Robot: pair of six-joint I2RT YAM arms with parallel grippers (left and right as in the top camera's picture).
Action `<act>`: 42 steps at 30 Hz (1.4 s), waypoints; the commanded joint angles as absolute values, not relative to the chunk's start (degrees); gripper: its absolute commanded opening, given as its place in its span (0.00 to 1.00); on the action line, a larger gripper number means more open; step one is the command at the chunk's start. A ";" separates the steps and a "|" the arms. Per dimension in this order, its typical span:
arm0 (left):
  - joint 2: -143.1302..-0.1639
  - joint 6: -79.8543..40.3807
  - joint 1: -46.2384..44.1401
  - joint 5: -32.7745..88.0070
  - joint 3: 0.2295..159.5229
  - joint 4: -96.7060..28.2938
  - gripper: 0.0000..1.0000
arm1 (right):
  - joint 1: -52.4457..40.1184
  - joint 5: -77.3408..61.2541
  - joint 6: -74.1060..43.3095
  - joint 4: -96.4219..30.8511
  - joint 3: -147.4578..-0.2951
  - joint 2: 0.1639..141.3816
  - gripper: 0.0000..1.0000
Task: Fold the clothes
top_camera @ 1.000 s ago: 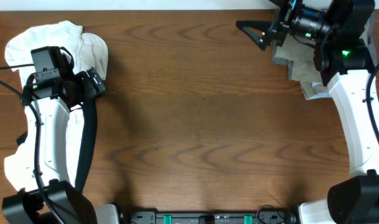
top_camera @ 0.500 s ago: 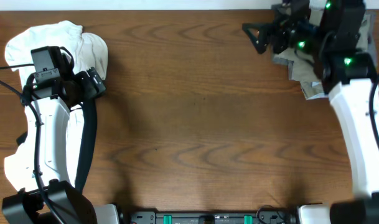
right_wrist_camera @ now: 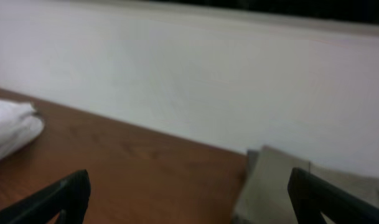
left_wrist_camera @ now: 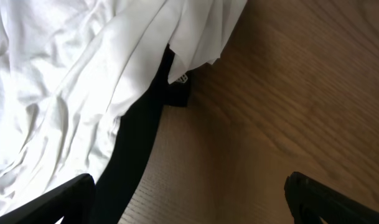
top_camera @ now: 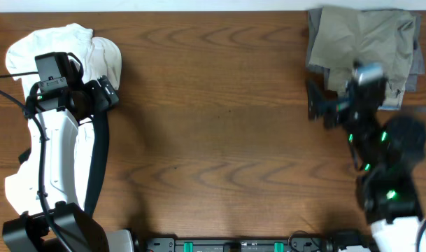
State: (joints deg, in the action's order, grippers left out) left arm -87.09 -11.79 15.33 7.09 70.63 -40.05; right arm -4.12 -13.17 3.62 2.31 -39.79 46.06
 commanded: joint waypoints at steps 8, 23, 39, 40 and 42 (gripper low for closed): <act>-87.66 -11.70 15.29 6.81 70.17 -40.03 0.98 | -0.91 -13.56 4.34 13.54 -9.43 24.27 0.99; -87.68 -11.70 15.31 6.81 70.17 -40.03 0.98 | 2.37 -12.21 4.36 2.09 -0.32 5.65 0.99; -87.66 -11.70 15.31 6.81 70.17 -40.03 0.98 | 3.84 -12.03 4.34 -3.07 -0.32 0.34 0.99; -87.66 -11.70 15.29 6.81 70.17 -40.03 0.98 | 3.84 -12.03 4.34 -3.07 -0.32 0.34 0.99; -87.66 -11.70 15.31 6.81 70.17 -40.03 0.98 | 3.84 -12.03 4.34 -3.07 -0.32 0.34 0.99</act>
